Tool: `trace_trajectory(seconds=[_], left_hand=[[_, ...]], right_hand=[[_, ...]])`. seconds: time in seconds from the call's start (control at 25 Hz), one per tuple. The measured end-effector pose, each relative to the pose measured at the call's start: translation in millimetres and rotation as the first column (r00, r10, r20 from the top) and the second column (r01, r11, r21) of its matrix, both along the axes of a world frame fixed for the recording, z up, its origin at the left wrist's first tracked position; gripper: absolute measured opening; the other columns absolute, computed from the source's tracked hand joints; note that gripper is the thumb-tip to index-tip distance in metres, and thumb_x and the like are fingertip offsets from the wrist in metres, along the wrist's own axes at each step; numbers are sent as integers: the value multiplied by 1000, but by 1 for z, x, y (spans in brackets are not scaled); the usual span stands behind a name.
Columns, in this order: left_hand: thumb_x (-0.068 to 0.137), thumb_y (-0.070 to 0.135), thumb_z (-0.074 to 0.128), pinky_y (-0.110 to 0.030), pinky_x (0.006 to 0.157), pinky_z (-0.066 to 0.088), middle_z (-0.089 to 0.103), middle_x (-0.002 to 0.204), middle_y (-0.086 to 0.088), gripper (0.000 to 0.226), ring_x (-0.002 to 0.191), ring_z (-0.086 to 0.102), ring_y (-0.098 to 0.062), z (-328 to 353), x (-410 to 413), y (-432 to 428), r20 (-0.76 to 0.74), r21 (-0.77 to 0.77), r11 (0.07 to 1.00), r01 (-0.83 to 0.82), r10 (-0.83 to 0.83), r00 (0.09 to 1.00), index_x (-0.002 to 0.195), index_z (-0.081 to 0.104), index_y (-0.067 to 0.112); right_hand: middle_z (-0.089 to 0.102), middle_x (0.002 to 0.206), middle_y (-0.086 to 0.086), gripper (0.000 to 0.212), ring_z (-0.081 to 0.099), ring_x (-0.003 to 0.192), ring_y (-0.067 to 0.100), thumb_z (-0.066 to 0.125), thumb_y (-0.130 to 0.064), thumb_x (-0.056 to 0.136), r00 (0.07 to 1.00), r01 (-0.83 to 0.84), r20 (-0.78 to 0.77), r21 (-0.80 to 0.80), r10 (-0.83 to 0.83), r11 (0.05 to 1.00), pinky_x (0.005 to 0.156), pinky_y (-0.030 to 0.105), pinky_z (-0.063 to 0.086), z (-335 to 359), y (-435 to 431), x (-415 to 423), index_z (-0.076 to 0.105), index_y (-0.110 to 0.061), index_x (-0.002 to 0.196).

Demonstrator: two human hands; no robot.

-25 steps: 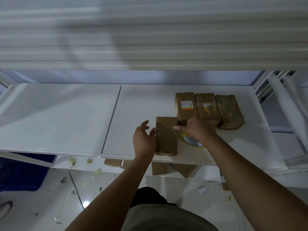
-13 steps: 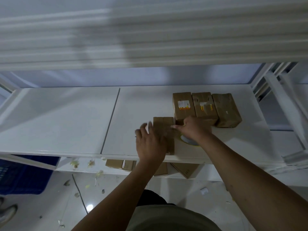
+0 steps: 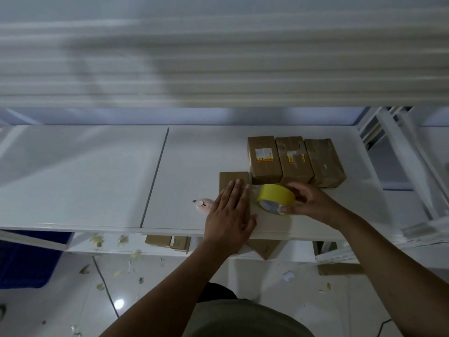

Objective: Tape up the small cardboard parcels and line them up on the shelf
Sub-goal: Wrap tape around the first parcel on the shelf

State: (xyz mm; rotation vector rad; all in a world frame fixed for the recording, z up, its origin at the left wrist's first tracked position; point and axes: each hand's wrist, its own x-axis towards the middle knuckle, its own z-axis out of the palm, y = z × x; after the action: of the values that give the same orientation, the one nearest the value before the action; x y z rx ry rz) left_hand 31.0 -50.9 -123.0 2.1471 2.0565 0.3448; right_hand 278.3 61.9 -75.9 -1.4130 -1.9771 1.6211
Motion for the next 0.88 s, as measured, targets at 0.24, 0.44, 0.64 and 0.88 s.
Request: trace_trajectory(seconds=[0.24, 0.44, 0.64, 0.88], left_hand=[[101, 58, 34, -36, 132, 3, 6, 178, -4, 82, 164, -3, -18, 0, -4, 0, -20, 6, 1000, 26, -26, 999, 170, 10, 20], [101, 58, 35, -32, 130, -6, 4, 178, -1, 83, 164, -6, -15, 5, -6, 1, -1, 2, 999, 47, -47, 999, 170, 8, 23], [105, 60, 43, -35, 130, 0, 8, 173, 24, 81, 155, -11, 14, 13, -10, -1, 428, -16, 1000, 9, -2, 904, 169, 2, 33], [103, 26, 50, -54, 123, 17, 44, 165, 7, 50, 159, 22, -21, -1, -92, -14, 28, 14, 985, -174, 174, 984, 153, 50, 33]], right_hand=[[69, 97, -17, 60, 65, 87, 3, 77, -84, 61, 991, -89, 117, 253, 61, 963, 70, 28, 52, 15, 24, 11, 62, -41, 101], [65, 69, -3, 67, 62, 68, 17, 65, -93, 61, 794, -335, 607, 385, 37, 860, 59, 30, 40, 19, 40, 24, 55, -30, 81], [62, 74, -11, 61, 58, 72, 9, 65, -88, 71, 786, -296, 617, 412, -25, 862, 64, 30, 44, 20, 32, 12, 61, -31, 91], [71, 120, -2, 52, 65, 110, 27, 56, -72, 92, 817, -225, 548, 589, -179, 776, 90, 39, 52, 8, 11, 13, 69, -27, 116]])
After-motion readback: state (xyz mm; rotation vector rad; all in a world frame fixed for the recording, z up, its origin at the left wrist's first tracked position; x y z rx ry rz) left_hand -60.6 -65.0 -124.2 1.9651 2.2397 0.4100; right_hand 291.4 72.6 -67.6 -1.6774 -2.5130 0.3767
